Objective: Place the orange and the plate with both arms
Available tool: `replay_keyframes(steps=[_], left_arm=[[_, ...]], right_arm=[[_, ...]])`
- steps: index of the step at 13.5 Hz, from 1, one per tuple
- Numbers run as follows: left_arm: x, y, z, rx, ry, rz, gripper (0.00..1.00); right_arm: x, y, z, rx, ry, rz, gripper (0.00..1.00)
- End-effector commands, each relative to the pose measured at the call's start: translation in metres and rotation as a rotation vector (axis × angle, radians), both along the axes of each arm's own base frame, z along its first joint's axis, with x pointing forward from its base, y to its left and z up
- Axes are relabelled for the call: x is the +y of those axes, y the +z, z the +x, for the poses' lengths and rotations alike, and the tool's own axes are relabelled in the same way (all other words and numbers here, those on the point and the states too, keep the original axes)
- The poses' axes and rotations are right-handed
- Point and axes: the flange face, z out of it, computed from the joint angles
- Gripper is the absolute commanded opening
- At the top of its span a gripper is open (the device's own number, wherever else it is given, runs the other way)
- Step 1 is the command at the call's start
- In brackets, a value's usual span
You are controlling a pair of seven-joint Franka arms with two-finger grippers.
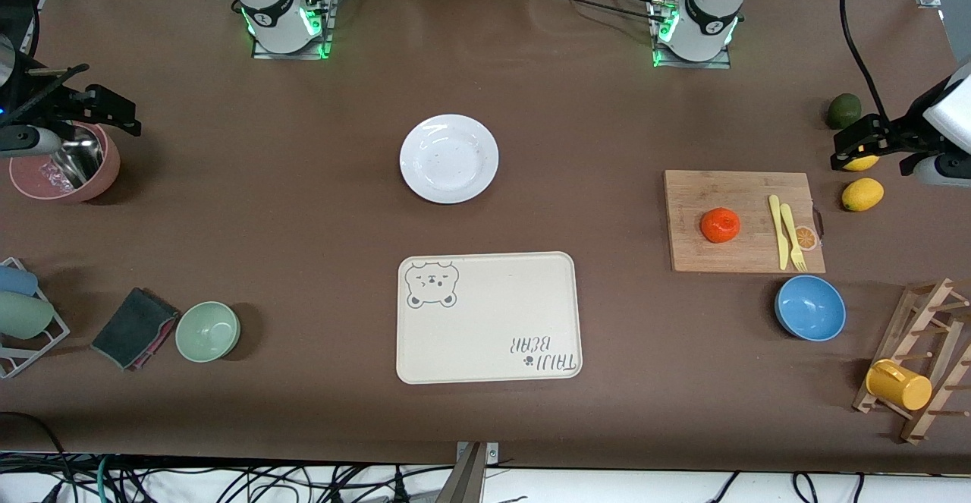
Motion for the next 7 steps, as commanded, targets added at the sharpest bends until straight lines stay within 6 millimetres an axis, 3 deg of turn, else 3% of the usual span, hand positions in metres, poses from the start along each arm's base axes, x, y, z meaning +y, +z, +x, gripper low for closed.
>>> replay_keyframes(steps=[1, 7], left_arm=[[-0.0024, 0.0063, 0.0026, -0.011, -0.001, -0.018, 1.0], [-0.0024, 0.0063, 0.0026, -0.011, -0.001, -0.018, 1.0]], right_arm=[[-0.0005, 0.0032, -0.0014, 0.004, 0.004, 0.013, 1.0], [-0.0003, 0.0016, -0.0037, 0.024, -0.001, 0.015, 1.0]])
